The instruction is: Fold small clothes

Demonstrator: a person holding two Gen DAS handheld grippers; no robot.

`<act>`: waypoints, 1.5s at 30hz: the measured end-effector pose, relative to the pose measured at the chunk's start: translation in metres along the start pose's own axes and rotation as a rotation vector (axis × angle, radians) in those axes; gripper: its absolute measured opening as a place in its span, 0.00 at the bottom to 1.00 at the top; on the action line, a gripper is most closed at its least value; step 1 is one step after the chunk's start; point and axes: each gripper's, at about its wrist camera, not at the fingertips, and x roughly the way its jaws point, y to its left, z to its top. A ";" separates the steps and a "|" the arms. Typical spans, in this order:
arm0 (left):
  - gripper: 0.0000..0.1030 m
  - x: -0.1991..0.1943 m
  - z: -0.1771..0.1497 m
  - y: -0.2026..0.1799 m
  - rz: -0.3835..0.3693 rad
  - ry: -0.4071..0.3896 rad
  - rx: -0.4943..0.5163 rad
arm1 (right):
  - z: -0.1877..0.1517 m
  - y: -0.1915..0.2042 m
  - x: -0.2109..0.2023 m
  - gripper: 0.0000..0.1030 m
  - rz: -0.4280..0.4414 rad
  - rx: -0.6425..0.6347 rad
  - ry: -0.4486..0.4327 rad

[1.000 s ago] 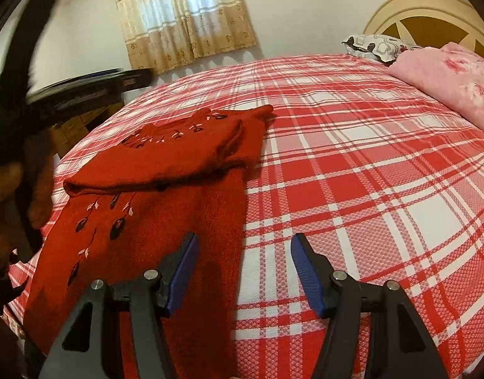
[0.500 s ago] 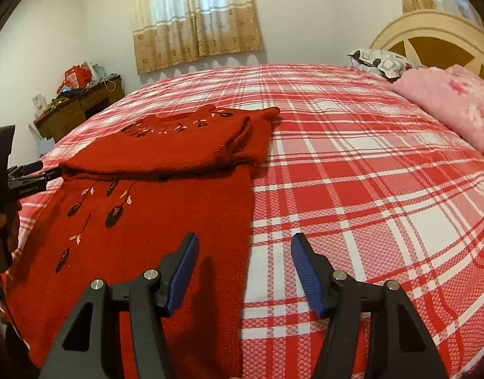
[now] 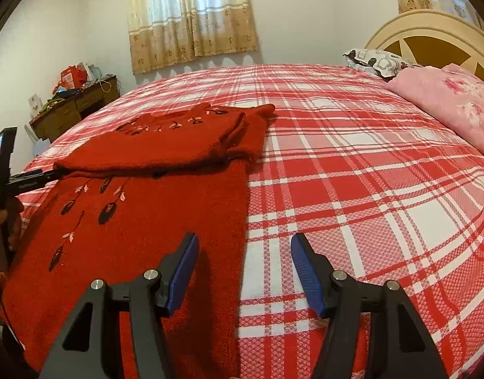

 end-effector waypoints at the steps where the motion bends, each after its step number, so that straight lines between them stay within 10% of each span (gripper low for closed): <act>1: 0.92 0.002 0.000 0.001 0.005 0.007 -0.002 | 0.000 0.001 0.000 0.60 -0.004 -0.003 -0.002; 12: 0.98 0.029 0.006 0.016 0.059 0.090 -0.087 | 0.076 -0.002 -0.005 0.59 0.039 0.064 0.014; 23: 1.00 0.027 0.004 0.017 0.080 0.065 -0.076 | 0.110 0.020 0.086 0.32 0.057 0.054 0.206; 26: 1.00 0.027 0.004 0.016 0.084 0.059 -0.075 | 0.109 0.029 0.086 0.08 0.023 -0.013 0.207; 32: 1.00 0.027 0.003 0.016 0.073 0.064 -0.088 | 0.123 0.021 0.055 0.06 -0.027 -0.012 0.101; 45: 1.00 0.028 0.001 0.023 0.059 0.070 -0.129 | 0.103 0.008 0.079 0.06 -0.121 -0.031 0.152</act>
